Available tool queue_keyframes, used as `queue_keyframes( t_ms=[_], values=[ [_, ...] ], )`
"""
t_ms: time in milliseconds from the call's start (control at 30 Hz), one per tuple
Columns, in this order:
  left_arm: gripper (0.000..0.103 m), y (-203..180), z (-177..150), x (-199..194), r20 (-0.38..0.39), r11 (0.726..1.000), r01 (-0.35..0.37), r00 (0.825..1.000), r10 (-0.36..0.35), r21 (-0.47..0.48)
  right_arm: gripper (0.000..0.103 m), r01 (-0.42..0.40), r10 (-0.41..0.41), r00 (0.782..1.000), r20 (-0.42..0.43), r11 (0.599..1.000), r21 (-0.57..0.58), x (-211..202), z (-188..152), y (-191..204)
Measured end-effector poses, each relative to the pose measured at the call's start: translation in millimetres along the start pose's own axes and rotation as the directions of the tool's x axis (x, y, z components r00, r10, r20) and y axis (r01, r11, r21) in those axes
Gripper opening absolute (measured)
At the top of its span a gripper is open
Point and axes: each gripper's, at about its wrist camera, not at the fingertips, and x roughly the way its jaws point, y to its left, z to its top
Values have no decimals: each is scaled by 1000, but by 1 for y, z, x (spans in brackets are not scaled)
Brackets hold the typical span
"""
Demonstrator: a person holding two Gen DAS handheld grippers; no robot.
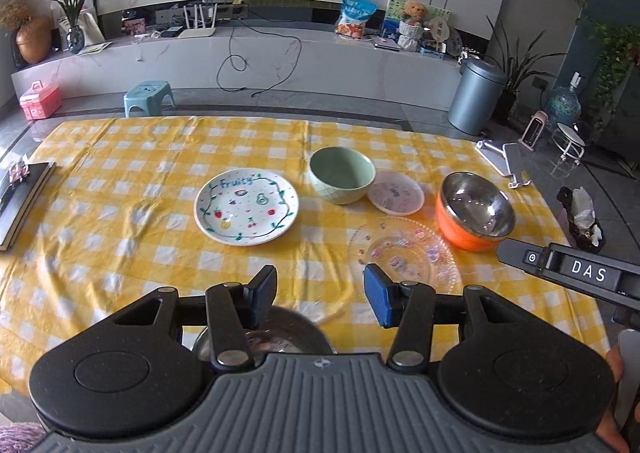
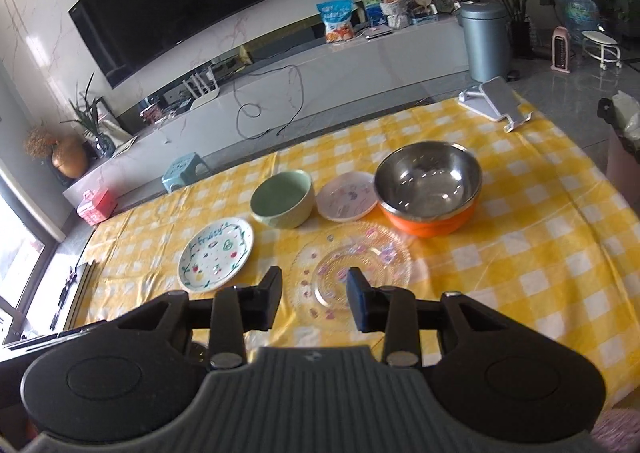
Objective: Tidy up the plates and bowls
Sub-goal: 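Lift the blue steel bowl with both grippers and carry it over the orange bowl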
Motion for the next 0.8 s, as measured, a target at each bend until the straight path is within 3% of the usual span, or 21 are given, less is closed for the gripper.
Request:
queue_keyframes(
  t_ms=[133,333,633,800],
  values=[
    [58,-31,23,22,-11,998,56,998,-56,28,38,102,-103,993,59,994,31,5,31,-26],
    [57,-77,50,64,-29,992,98,995,-96,76,38,224,-228,971,77,973,60,33,68,-55],
    [53,-111,64,147,-129,990,130,984,-122,58,35,292,-290,956,-36,953,79,91,84,-91],
    [49,-123,63,180,-170,991,120,979,-109,54,25,318,-310,947,-83,942,109,111,87,-105]
  ],
)
